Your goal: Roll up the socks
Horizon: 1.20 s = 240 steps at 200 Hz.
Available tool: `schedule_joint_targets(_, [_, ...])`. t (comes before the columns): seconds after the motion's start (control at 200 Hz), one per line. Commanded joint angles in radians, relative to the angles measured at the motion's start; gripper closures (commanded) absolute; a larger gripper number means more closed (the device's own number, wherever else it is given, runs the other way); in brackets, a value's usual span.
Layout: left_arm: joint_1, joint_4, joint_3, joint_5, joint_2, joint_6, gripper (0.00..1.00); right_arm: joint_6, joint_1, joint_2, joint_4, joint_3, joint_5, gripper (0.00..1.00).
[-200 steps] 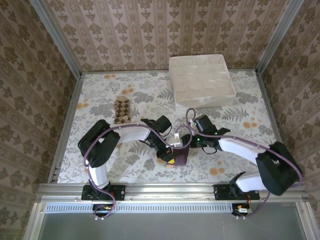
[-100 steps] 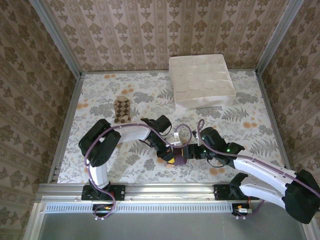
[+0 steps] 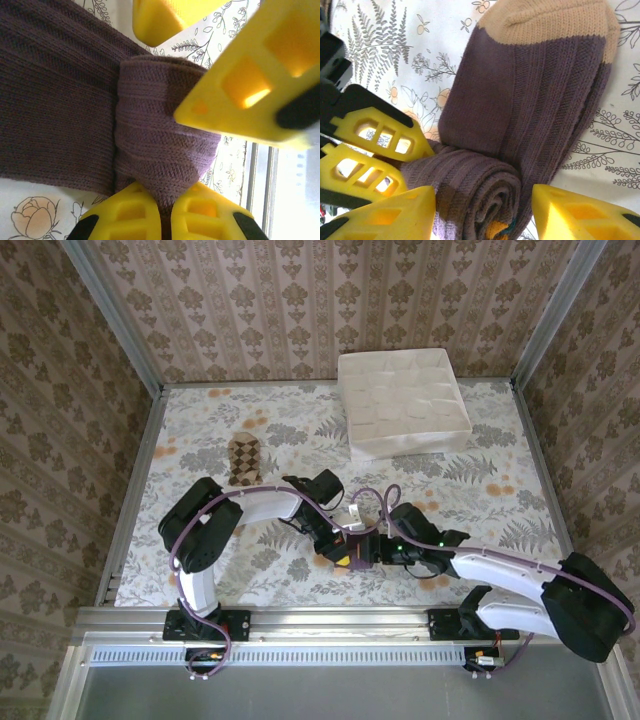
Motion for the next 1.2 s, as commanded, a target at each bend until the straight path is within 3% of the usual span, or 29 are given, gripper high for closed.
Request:
schedule_joint_targets(0.0, [0.0,0.049,-0.003,-0.087,0.014,0.019,1.0,0.019,0.008,0.04,0.01,0.02,0.017,0.49])
schedule_joint_targets(0.075, [-0.007,0.067,-0.009,-0.087,0.007,0.017,1.0,0.024,0.008,0.067,0.003,0.029,0.012,0.54])
schedule_joint_targets(0.215, [-0.016,0.128,-0.041,-0.15,-0.017,-0.004,0.98,0.042,0.01,0.096,-0.003,0.033,0.019,0.87])
schedule_joint_targets(0.325, [-0.016,0.202,-0.091,-0.194,-0.061,-0.036,0.87,0.051,0.01,0.085,-0.01,0.023,0.027,1.0])
schedule_joint_targets(0.475, [-0.003,0.312,-0.174,-0.232,-0.156,-0.068,0.75,0.056,0.01,0.06,-0.049,0.013,0.046,1.0])
schedule_joint_targets(0.545, [0.011,0.389,-0.227,-0.238,-0.219,-0.091,0.61,0.069,0.011,0.059,-0.046,0.004,0.055,1.0])
schedule_joint_targets(0.62, [0.035,0.482,-0.293,-0.234,-0.301,-0.122,0.56,0.077,0.01,0.067,-0.046,0.002,0.059,1.0])
schedule_joint_targets(0.9, [0.115,0.808,-0.544,-0.183,-0.532,-0.294,0.46,0.076,0.01,0.096,-0.045,0.013,0.059,1.0])
schedule_joint_targets(1.195, [0.038,1.171,-0.654,-0.185,-0.391,-0.507,0.45,0.076,0.009,0.097,-0.056,0.02,0.063,1.0])
